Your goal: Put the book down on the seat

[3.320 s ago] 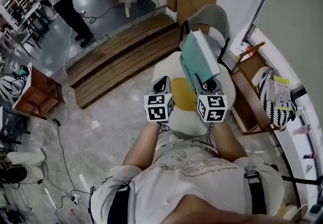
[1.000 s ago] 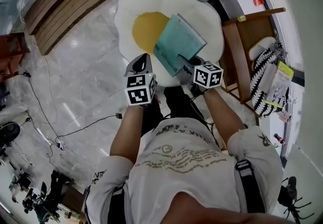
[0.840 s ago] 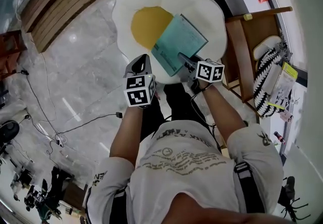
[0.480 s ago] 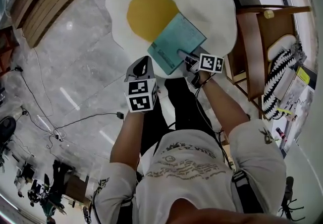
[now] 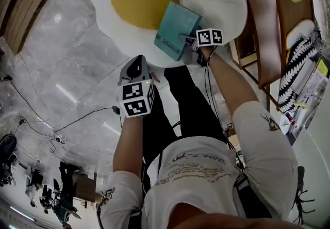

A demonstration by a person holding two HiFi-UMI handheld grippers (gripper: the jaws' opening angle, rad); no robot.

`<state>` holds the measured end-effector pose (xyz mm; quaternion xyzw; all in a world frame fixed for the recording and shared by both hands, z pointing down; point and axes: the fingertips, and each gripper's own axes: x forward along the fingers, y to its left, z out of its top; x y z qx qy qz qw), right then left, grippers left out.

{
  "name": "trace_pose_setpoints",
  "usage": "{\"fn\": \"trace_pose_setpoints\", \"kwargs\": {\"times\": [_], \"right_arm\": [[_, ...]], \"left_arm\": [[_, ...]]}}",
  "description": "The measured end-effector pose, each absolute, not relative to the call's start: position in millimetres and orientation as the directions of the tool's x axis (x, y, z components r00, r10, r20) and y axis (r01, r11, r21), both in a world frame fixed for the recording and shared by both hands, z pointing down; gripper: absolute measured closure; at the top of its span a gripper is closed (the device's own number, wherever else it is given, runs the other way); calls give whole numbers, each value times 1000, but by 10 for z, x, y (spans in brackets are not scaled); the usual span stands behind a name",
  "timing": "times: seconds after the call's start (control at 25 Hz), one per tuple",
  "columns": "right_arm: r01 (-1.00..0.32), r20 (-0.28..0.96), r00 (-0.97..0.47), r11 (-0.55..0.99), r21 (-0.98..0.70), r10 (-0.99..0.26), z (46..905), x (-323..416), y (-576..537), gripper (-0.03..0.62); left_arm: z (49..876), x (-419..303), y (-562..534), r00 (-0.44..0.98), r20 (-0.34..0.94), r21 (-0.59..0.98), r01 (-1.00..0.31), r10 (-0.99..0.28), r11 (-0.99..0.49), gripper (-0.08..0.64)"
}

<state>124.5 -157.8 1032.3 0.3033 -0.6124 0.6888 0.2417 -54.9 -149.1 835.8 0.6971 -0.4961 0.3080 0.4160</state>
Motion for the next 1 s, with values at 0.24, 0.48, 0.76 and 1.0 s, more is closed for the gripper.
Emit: {"fn": "trace_pose_setpoints", "kwargs": {"times": [0.24, 0.48, 0.76, 1.0], "right_arm": [[-743, 740, -669, -85, -664, 72, 10710, 1391, -1312, 433], [-699, 713, -701, -195, -688, -6, 10841, 1485, -1311, 431], [-763, 799, -599, -261, -591, -56, 10950, 1576, -1254, 308], [-823, 872, -465, -288, -490, -154, 10791, 1808, -1265, 281]], "left_arm": [[8707, -495, -1411, 338, 841, 301, -941, -422, -155, 540], [8947, -381, -1373, 347, 838, 320, -938, -422, -135, 540], [9004, -362, -1331, 366, 838, 351, -930, -406, -113, 540], [8828, -341, -1465, 386, 822, 356, -922, -419, -152, 540]]}}
